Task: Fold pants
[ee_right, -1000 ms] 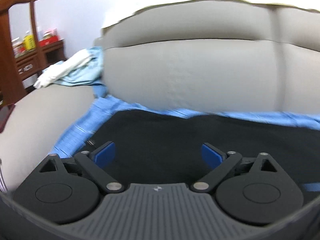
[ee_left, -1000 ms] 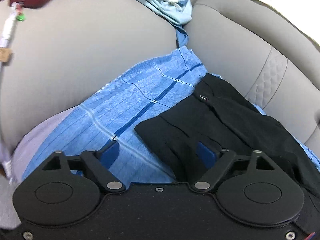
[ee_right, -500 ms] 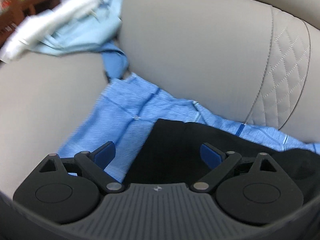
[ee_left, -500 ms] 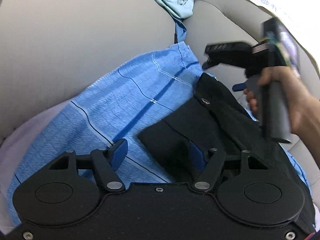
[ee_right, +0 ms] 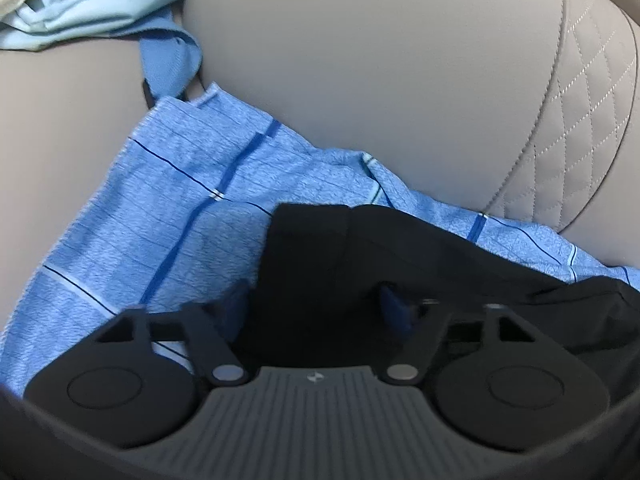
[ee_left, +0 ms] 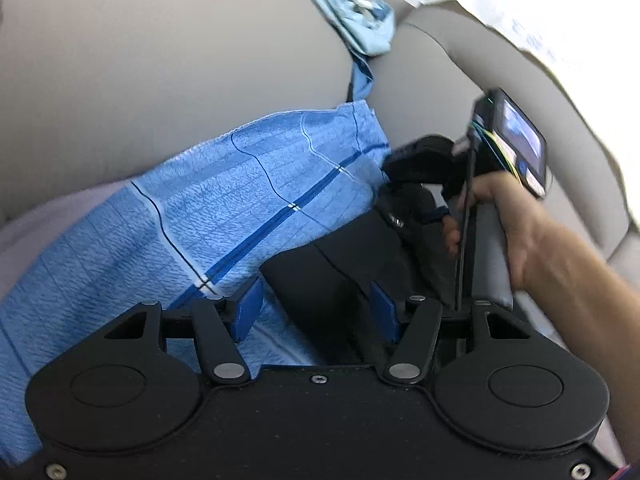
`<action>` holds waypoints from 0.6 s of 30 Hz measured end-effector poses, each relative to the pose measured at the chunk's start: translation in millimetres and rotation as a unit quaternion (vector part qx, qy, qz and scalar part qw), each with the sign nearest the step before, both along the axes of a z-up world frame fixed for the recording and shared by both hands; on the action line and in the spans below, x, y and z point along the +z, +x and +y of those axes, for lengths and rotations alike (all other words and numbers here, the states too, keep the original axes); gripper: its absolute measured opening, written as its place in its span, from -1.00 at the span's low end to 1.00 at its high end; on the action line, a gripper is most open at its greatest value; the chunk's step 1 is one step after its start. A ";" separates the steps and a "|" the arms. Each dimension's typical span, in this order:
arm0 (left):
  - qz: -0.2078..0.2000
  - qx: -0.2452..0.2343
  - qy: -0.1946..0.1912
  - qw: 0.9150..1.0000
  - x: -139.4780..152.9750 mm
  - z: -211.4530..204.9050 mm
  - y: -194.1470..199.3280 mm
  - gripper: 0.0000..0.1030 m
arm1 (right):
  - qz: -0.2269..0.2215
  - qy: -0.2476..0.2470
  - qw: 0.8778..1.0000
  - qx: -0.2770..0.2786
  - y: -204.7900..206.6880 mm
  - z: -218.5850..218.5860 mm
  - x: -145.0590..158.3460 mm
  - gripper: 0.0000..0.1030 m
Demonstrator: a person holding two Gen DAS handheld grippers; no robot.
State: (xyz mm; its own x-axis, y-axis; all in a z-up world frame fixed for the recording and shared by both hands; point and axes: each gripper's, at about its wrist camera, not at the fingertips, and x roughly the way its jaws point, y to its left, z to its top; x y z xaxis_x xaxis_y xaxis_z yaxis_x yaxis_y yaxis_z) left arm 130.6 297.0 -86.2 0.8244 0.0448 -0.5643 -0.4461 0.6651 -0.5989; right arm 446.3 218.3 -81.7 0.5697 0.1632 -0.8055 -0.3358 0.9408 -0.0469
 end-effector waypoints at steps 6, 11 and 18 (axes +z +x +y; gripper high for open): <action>0.019 0.054 -0.048 0.997 -3.5 11.7 14.0 -0.81 | -0.012 0.004 1.000 0.012 -7.5 -8.5 5.8 -0.16; -0.015 0.066 0.028 0.997 16.4 1.6 1.7 -0.88 | -0.026 0.058 0.998 -0.004 -12.5 -21.9 24.3 -0.33; -0.028 0.143 0.084 0.986 34.7 25.8 -32.8 -0.87 | -0.018 0.125 0.990 0.058 -21.7 21.6 42.9 -0.35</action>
State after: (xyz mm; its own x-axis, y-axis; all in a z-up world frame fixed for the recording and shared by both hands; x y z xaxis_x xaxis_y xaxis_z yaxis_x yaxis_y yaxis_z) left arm 97.8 322.8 -51.5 0.7941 0.3689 -0.4830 -0.5991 0.6085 -0.5203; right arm 424.7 239.9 -38.9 0.5637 0.4213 -0.7104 -0.4442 0.8798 0.1692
